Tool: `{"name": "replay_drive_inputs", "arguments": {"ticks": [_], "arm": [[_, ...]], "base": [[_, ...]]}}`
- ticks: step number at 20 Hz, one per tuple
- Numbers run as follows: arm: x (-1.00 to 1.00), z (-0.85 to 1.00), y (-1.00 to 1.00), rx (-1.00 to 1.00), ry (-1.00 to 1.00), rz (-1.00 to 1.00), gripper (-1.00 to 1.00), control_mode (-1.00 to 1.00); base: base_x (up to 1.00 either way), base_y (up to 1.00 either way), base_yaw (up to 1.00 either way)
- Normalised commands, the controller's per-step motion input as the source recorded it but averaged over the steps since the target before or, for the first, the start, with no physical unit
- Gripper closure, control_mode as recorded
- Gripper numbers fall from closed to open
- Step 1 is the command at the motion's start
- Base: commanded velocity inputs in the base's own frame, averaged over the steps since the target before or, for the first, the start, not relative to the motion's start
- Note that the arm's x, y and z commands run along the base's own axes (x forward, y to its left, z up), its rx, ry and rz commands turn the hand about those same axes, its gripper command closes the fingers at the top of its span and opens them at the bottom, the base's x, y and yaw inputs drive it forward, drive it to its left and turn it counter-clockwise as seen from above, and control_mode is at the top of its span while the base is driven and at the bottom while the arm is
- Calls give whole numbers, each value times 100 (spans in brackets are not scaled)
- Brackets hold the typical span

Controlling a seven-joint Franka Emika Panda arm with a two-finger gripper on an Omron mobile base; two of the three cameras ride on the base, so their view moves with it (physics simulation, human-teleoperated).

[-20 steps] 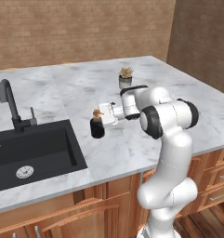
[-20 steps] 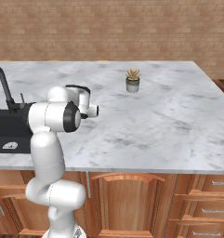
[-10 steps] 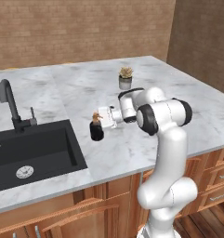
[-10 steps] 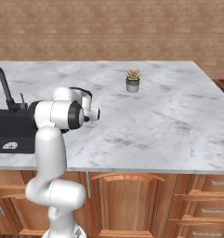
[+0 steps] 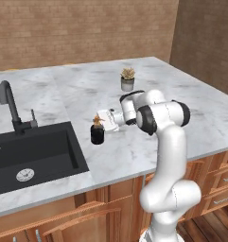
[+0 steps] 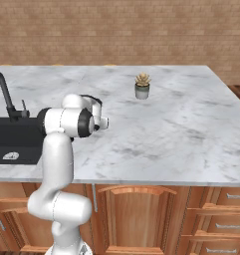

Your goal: Locate and retrieve the spray and soap dispenser from the cabinet. Place them next to the sink.

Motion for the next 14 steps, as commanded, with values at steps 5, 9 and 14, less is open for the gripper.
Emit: {"name": "replay_drive_inputs", "arguments": {"ticks": [5, 9, 14], "arm": [[2, -25, -1, 5, -4, 12, 100, -100], [0, -18, 2, 4, 0, 8, -100, -100], [0, -15, 6, 2, 0, 4, -100, -100]], "base": [[0, 0, 0], [0, 0, 0], [0, 0, 0]]}}
